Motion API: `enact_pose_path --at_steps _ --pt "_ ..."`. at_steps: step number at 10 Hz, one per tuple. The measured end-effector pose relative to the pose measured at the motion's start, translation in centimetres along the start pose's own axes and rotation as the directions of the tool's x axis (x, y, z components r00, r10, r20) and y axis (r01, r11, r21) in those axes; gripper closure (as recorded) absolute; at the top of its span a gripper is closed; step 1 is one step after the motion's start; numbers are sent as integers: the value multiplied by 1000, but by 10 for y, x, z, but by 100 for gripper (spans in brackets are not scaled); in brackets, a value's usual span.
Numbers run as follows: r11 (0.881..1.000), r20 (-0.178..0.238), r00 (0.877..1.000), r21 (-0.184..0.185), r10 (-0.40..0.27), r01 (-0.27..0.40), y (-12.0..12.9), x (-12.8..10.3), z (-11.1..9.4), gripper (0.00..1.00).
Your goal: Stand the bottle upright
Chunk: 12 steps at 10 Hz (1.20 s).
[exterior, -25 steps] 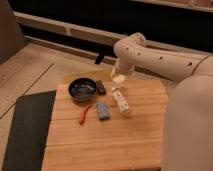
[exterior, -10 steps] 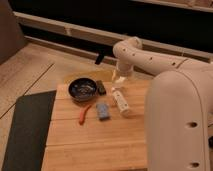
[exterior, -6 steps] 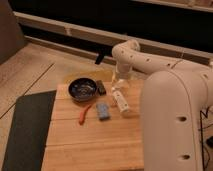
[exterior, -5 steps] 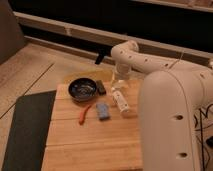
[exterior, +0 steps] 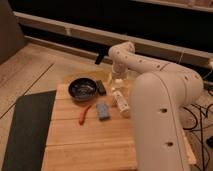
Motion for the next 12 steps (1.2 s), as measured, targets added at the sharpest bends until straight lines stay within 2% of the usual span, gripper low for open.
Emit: enact_pose_path --at_steps 9,12 --pt "999 -103 994 -32 -21 17 -6 2 40 35" --pt "999 -123 992 -35 -31 27 -4 0 47 35"
